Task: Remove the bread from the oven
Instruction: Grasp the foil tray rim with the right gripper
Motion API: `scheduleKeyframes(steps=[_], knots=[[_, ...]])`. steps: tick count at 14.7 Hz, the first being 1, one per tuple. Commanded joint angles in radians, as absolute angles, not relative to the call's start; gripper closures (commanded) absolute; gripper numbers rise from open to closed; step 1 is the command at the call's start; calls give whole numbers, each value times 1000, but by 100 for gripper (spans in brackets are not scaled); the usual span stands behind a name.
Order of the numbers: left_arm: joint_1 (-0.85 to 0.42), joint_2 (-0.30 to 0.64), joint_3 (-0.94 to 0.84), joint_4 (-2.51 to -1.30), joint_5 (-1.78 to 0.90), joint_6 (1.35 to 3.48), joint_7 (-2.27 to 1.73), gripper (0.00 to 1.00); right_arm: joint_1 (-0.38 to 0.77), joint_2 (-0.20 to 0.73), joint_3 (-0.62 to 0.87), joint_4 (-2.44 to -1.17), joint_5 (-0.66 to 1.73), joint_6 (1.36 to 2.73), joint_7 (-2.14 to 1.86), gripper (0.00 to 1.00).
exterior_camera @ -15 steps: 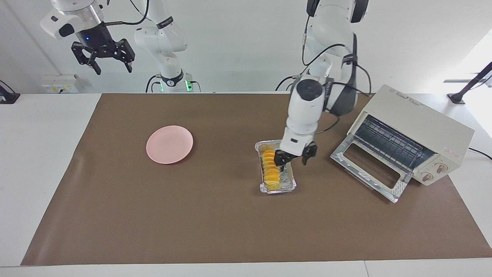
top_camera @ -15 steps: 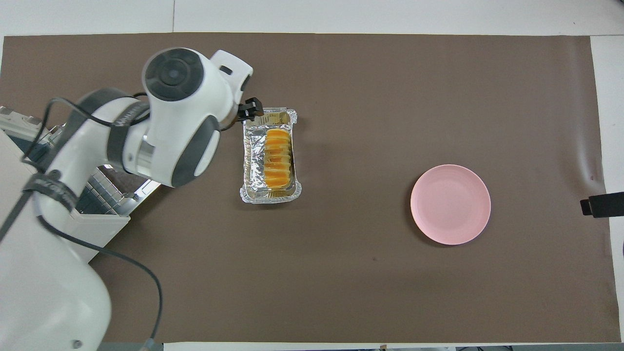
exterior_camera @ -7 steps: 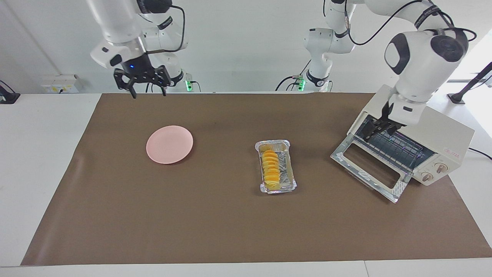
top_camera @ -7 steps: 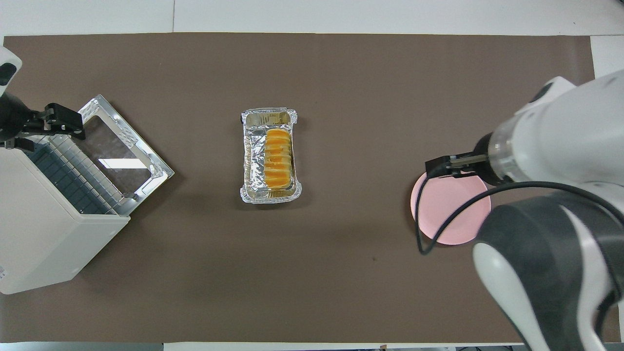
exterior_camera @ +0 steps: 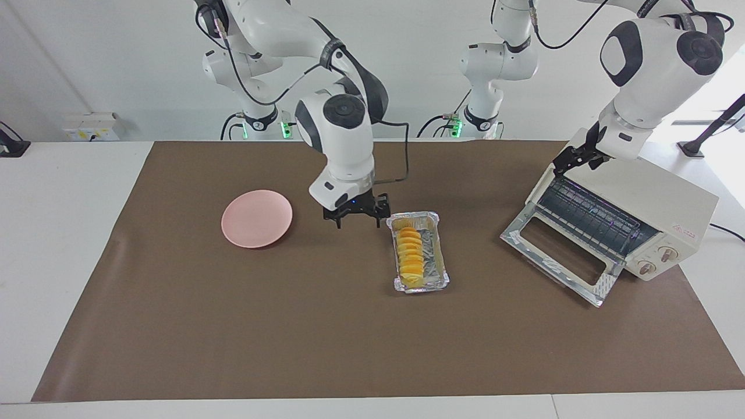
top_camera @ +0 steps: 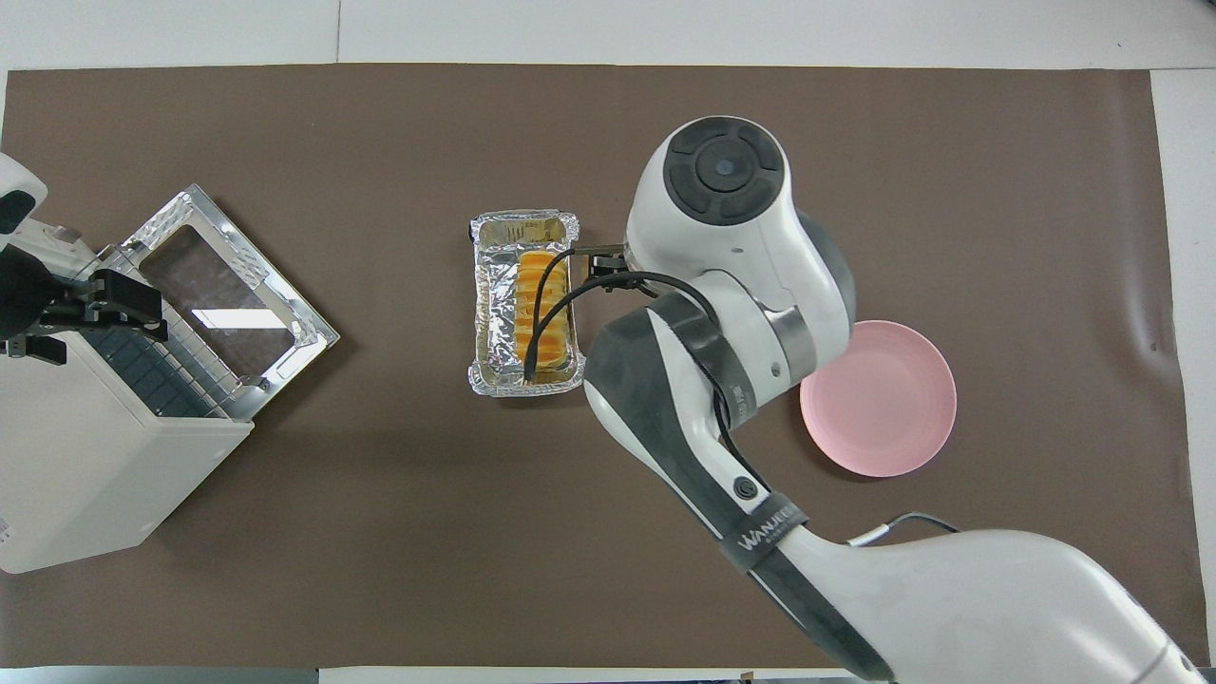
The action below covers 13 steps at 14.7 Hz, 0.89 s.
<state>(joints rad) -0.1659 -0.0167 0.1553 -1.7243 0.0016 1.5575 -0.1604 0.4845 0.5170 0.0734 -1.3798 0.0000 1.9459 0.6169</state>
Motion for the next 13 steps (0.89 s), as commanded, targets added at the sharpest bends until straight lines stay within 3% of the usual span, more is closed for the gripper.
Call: scheduleKeyframes(steps=[1, 3, 7, 9, 11, 12, 13], knots=[[-100, -66, 89, -1738, 0, 1572, -111, 0, 526, 710, 61, -1172, -21, 1949, 675, 0], [4, -69, -18, -1726, -6, 1574, -95, 0, 535, 736, 63, -1166, -23, 1982, 686, 0], [0, -9, -23, -1657, -18, 1548, -100, 0, 560, 784, 67, -1180, -100, 2048, 687, 0], [-30, -17, -21, -1641, -25, 1511, -104, 0, 578, 804, 66, -1180, -107, 2068, 690, 6], [-37, -21, -17, -1623, -23, 1509, -98, 0, 578, 804, 66, -1186, -115, 2072, 690, 18], [-43, -26, -18, -1638, -20, 1522, -97, 0, 578, 802, 66, -1187, -115, 2072, 690, 34], [-41, -44, -24, -1657, -20, 1513, -95, 0, 577, 802, 66, -1187, -117, 2074, 690, 60]])
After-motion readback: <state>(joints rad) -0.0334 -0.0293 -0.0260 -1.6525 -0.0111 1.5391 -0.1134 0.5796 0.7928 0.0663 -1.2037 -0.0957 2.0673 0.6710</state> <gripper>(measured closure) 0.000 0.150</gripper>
